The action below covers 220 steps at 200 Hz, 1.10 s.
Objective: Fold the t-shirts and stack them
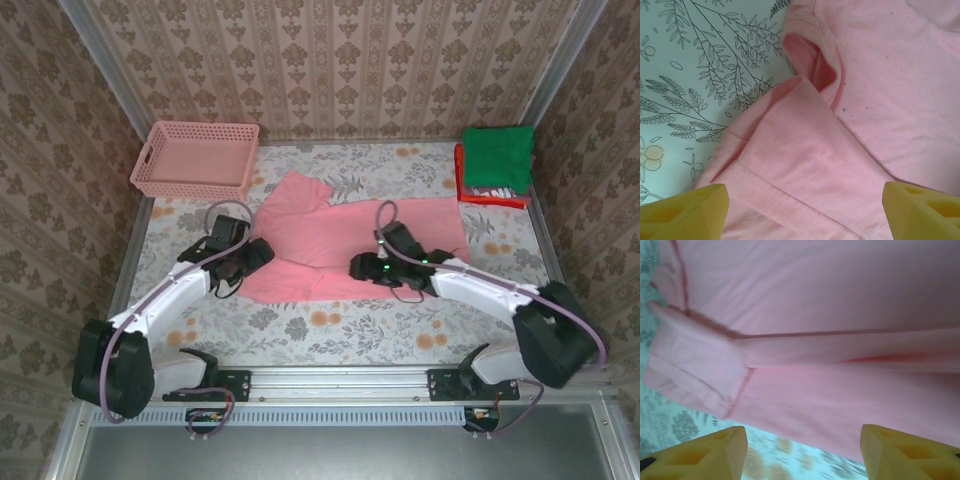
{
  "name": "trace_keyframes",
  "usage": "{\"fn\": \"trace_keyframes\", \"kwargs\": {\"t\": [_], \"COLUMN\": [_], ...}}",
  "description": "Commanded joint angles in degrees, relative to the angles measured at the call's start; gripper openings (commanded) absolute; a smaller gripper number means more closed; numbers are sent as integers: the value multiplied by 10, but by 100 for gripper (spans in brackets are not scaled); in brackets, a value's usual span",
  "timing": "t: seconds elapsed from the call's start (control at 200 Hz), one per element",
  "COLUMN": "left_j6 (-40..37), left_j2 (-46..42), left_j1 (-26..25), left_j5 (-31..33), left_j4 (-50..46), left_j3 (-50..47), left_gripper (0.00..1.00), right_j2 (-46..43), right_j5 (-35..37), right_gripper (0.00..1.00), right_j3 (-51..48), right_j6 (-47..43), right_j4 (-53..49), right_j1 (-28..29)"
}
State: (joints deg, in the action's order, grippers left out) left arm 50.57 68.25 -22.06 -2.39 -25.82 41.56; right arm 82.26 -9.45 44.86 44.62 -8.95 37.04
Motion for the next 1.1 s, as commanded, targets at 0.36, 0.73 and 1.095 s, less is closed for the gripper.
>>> {"fn": "trace_keyframes", "kwargs": {"t": [0.36, 0.73, 1.095], "left_j6": [-50, -48, -53], "left_j2": [-101, -118, -122], "left_j1": [42, 49, 53], "left_j5": [-35, -40, -44], "left_j4": [-75, -65, -67], "left_j3": [-13, -31, -30], "left_gripper": [97, 98, 98], "right_j2": [225, 256, 226], "right_j5": [-16, -7, 29], "right_gripper": [38, 10, 17], "right_j3": [142, 180, 193], "right_j6": [115, 99, 81], "right_j4": [81, 38, -9], "right_j1": [87, 86, 85]}}
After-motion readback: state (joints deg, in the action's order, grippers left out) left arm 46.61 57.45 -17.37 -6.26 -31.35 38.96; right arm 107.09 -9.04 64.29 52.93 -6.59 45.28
